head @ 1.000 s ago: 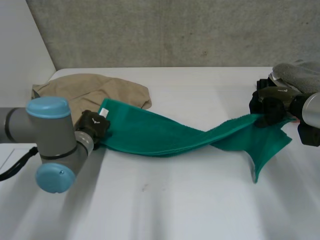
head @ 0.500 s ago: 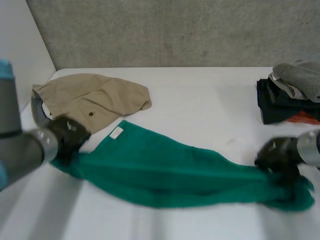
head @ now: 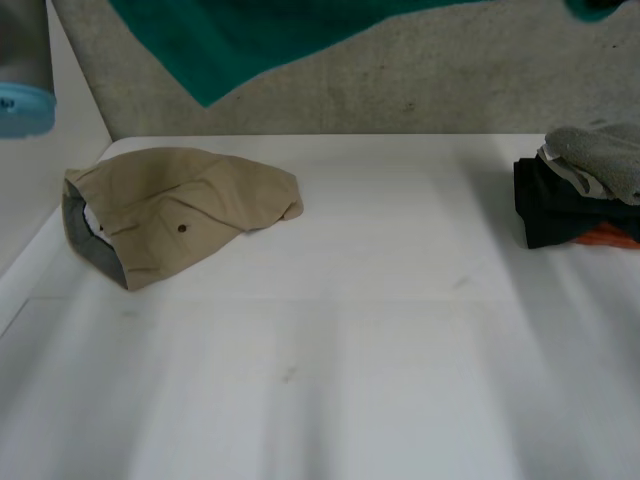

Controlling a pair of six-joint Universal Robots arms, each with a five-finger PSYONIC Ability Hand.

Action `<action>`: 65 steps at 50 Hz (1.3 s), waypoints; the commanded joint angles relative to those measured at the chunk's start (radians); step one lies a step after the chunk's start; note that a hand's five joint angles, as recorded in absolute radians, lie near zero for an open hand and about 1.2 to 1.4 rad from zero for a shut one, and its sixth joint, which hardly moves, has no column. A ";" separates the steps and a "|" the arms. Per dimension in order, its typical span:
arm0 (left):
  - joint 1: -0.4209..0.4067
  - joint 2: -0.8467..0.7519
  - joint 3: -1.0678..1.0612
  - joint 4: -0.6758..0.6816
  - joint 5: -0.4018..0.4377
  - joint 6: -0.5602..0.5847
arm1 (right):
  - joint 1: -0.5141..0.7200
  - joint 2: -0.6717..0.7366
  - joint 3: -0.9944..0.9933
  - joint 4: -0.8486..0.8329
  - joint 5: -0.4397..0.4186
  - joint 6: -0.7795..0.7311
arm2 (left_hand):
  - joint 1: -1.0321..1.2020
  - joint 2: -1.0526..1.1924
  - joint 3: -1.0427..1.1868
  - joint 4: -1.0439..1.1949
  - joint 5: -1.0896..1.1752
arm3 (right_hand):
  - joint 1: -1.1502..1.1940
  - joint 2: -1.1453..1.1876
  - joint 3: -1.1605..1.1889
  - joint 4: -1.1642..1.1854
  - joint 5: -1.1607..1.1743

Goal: Fold the laundry.

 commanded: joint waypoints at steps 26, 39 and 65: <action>0.043 -0.023 -0.700 0.009 0.135 0.051 | 0.016 0.237 0.343 0.440 -0.094 -0.279 | 0.273 0.203 0.211 0.202 0.226 | -0.022 -0.086 -0.104 -0.111 -0.066; 0.041 -0.004 -0.712 -0.006 0.137 0.059 | 0.010 0.237 0.303 0.446 -0.093 -0.396 | 0.273 0.203 0.211 0.202 0.226 | -0.057 -0.121 -0.140 -0.146 -0.101; 0.046 0.413 -0.976 -0.592 0.152 0.313 | -0.130 -0.028 0.438 1.179 -0.077 -0.828 | 0.273 0.203 0.211 0.202 0.226 | 0.293 0.228 0.210 0.204 0.249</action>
